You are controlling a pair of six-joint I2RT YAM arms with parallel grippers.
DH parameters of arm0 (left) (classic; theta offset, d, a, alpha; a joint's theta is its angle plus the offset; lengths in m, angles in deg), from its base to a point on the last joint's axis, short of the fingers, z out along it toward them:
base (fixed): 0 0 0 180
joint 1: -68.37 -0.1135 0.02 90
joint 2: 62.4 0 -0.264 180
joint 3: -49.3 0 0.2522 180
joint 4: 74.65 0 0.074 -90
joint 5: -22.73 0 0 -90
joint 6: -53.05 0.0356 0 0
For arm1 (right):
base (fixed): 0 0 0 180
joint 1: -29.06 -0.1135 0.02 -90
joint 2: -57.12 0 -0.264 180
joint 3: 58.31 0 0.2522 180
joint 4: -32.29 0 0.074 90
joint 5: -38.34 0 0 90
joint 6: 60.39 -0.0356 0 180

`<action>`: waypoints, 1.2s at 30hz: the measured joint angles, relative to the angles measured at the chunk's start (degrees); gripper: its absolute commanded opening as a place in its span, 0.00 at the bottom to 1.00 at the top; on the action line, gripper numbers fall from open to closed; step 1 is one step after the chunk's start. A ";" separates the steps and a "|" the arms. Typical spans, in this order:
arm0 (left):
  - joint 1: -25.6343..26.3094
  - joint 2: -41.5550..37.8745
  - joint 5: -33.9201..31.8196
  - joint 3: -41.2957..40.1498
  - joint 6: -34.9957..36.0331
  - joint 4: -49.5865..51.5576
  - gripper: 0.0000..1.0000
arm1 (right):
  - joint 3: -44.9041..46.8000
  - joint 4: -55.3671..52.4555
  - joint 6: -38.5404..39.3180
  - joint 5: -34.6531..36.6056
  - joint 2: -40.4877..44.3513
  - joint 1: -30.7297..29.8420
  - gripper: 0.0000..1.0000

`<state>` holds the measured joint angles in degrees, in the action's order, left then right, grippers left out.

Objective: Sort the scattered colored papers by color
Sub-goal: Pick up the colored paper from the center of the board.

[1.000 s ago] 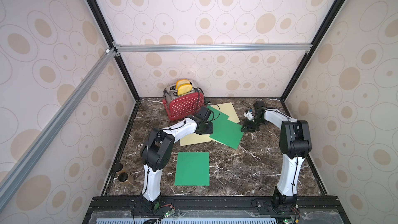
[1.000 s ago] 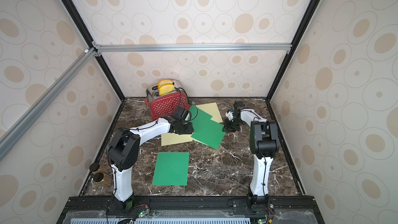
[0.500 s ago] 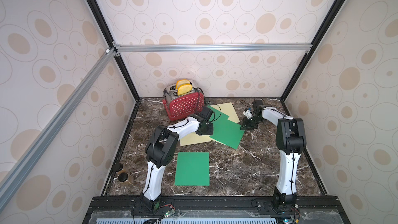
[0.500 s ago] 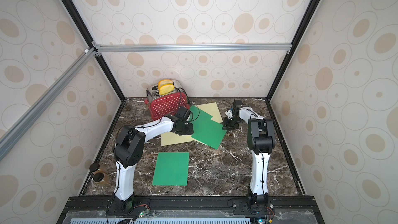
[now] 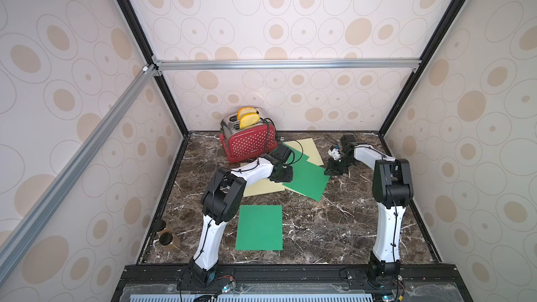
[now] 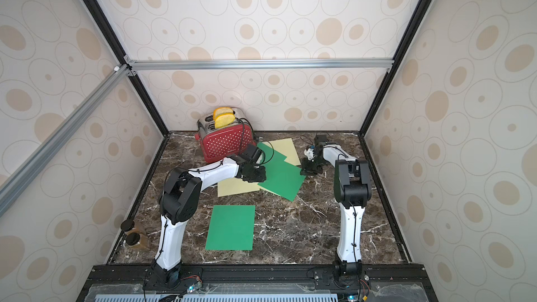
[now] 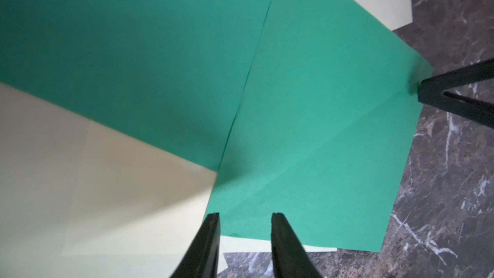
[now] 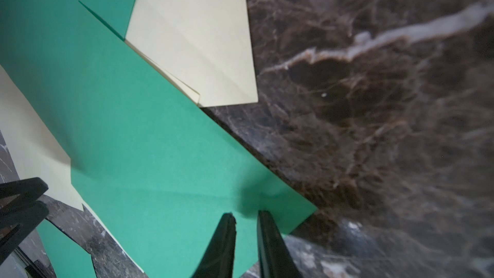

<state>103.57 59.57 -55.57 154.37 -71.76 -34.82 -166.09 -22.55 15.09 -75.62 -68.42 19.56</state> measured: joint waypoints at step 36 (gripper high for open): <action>1.29 1.55 15.58 -8.79 -5.01 -21.31 0.52 | 0.79 1.07 -0.07 -3.02 -0.24 1.22 0.21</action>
<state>104.86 61.12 -39.98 145.58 -76.76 -56.13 -165.31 -21.48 15.02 -78.64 -68.66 20.79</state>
